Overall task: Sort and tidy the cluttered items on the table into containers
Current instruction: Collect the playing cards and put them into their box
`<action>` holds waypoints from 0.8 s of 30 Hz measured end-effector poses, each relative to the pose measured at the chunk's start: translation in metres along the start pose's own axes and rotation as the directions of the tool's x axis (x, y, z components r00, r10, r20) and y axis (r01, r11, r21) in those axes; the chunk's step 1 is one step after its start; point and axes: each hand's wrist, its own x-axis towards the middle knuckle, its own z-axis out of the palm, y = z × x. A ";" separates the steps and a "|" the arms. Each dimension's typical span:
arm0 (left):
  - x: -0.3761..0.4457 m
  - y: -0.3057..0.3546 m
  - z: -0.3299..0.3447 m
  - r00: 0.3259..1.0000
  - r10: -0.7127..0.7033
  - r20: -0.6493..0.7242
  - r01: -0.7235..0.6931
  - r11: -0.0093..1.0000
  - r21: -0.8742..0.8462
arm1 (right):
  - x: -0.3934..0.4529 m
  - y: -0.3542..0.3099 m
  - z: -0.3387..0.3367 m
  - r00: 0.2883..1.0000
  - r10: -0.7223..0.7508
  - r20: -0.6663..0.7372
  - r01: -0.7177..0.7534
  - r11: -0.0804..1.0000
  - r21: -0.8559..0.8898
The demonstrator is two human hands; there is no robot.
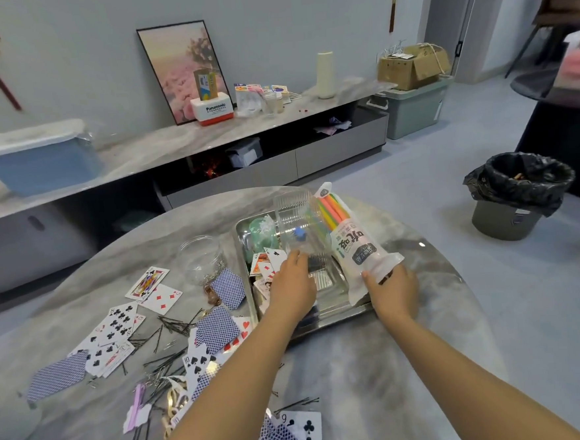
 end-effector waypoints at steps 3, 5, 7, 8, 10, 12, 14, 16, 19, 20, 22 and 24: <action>-0.003 -0.007 -0.006 0.998 -0.006 0.060 0.007 1.000 -0.012 | -0.016 0.002 0.002 1.000 0.029 -0.001 -0.029 0.998 0.056; -0.003 -0.008 -0.007 0.996 -0.001 0.086 0.002 1.000 -0.006 | -0.017 0.000 -0.001 0.999 0.039 -0.022 -0.036 0.989 0.143; 0.000 -0.009 -0.009 0.997 0.012 0.076 -0.012 1.000 0.007 | -0.015 -0.007 -0.009 0.997 0.032 -0.064 -0.017 0.977 0.215; 0.001 -0.009 -0.010 0.998 0.016 0.062 -0.018 1.000 0.025 | -0.015 -0.011 -0.012 0.995 0.007 -0.095 0.014 0.976 0.218; 0.008 -0.008 -0.010 0.999 0.022 0.025 -0.024 0.997 0.068 | -0.015 -0.016 -0.017 0.984 -0.109 -0.141 0.121 0.990 0.075; 0.012 -0.006 -0.009 1.000 0.022 -0.007 -0.021 0.995 0.095 | -0.016 -0.019 -0.015 0.962 -0.259 -0.087 0.245 0.959 -0.145; 0.014 -0.005 -0.008 0.999 0.016 -0.028 -0.014 0.996 0.093 | -0.018 -0.021 -0.010 0.932 -0.362 -0.001 0.351 0.907 -0.233; 0.017 -0.006 -0.006 0.999 0.002 -0.050 0.003 0.996 0.088 | -0.019 -0.023 -0.003 0.906 -0.419 0.054 0.418 0.872 -0.254; 0.017 -0.009 -0.007 0.996 -0.007 -0.087 0.016 0.994 0.108 | -0.022 -0.025 0.002 0.886 -0.451 0.103 0.462 0.849 -0.256; 0.017 -0.010 -0.007 0.995 -0.006 -0.098 0.017 0.994 0.109 | -0.023 -0.024 0.003 0.881 -0.455 0.126 0.472 0.844 -0.256; 0.016 -0.012 -0.007 0.993 -0.003 -0.116 0.015 0.994 0.110 | -0.025 -0.022 0.007 0.869 -0.471 0.153 0.495 0.834 -0.244; 0.013 -0.013 -0.011 0.989 0.005 -0.149 0.008 0.996 0.088 | -0.027 -0.023 0.008 0.853 -0.504 0.134 0.521 0.828 -0.207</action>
